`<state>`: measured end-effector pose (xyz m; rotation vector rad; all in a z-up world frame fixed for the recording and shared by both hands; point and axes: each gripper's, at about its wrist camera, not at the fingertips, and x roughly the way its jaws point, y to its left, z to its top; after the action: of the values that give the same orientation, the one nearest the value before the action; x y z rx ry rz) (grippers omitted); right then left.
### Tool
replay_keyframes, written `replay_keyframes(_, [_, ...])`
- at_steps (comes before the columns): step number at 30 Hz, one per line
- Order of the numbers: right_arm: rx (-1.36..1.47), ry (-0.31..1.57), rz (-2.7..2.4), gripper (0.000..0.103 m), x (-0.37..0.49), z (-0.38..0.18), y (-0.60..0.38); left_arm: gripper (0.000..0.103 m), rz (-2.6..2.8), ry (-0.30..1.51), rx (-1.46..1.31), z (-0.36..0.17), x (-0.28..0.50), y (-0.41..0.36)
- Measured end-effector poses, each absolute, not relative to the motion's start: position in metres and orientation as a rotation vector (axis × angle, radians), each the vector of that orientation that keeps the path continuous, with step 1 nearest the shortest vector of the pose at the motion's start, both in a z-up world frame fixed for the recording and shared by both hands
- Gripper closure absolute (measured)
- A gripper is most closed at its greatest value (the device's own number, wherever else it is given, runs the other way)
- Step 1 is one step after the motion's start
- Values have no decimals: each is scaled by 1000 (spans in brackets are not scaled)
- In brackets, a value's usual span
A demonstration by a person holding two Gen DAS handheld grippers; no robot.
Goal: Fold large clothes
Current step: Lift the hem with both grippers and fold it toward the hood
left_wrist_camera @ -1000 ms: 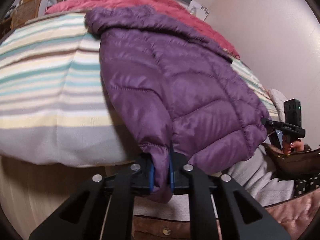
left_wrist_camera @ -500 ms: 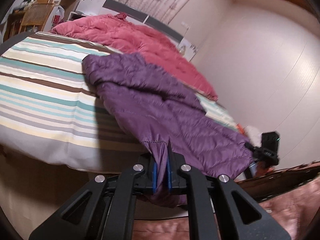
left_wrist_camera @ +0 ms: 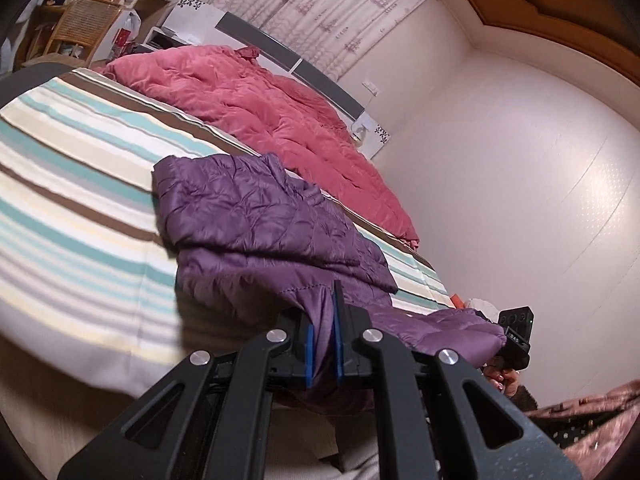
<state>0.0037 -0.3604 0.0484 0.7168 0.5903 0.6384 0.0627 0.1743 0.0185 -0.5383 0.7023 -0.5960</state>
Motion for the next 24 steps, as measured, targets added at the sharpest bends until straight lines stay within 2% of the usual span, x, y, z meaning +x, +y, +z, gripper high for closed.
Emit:
replay_keyframes(12, [790,591,565,96,74,44,-367,95,-522,781,-533,10,141,171])
replay_keyframes(24, [829,691,391,96,157,13,-370,95,-406,869,-493,-17,229,153])
